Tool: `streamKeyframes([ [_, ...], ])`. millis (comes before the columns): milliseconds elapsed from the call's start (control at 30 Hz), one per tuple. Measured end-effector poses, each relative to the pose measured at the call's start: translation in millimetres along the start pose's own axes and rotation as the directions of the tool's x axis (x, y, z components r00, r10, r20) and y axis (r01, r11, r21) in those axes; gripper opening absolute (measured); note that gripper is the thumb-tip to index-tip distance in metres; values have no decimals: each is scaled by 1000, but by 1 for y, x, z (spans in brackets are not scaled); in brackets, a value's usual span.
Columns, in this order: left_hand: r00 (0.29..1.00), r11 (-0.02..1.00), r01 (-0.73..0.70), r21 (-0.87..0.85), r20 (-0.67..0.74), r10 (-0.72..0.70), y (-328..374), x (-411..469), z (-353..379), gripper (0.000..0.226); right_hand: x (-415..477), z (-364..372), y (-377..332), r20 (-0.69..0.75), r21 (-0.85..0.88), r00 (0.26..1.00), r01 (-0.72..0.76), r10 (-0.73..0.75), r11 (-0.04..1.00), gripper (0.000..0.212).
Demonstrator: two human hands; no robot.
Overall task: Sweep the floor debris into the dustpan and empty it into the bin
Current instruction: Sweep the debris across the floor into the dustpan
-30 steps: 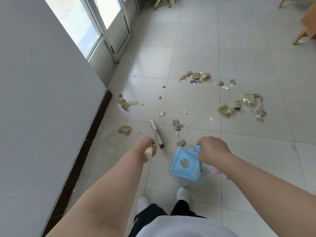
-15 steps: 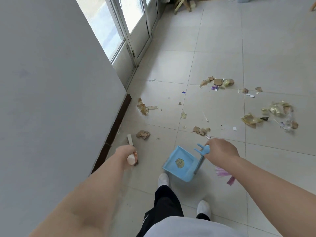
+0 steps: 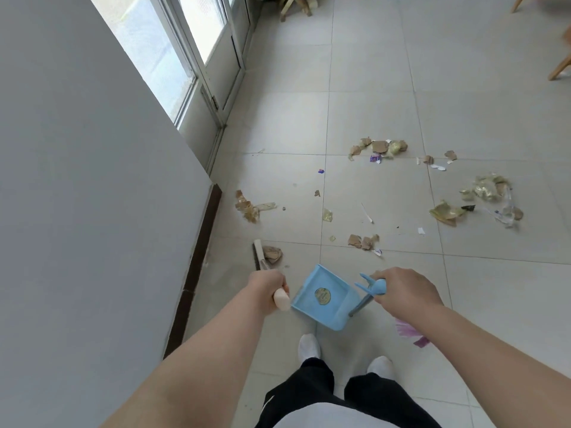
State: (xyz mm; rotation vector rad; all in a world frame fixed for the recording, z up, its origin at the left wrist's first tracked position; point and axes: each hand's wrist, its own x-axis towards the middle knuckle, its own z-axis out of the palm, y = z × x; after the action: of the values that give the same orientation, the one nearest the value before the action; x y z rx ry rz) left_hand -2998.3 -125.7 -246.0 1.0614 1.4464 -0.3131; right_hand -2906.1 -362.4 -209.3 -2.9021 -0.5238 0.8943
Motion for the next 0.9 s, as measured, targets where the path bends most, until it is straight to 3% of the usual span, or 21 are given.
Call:
streamKeyframes([
  [200,997,993,-18,118,82,8,26,2,42,30,8,-9,11,-19,53,997,-79,80,995,17],
  [333,989,999,21,27,149,-24,50,-6,39,10,19,-20,20,-18,74,996,-82,83,994,16],
  [400,984,999,34,6,173,-35,63,-12,31,13,26,-26,22,-14,74,997,-70,71,995,17],
  [600,996,993,-67,98,62,61,97,-21,26,7,52,-48,11,-7,36,1000,-3,3,999,22],
  [733,984,976,-153,155,-63,165,112,0,12,22,70,-55,-1,-20,46,1000,20,-19,999,22],
  [900,971,968,-154,197,-150,185,148,39,-27,34,91,-61,-22,-29,85,999,38,-35,996,18],
])
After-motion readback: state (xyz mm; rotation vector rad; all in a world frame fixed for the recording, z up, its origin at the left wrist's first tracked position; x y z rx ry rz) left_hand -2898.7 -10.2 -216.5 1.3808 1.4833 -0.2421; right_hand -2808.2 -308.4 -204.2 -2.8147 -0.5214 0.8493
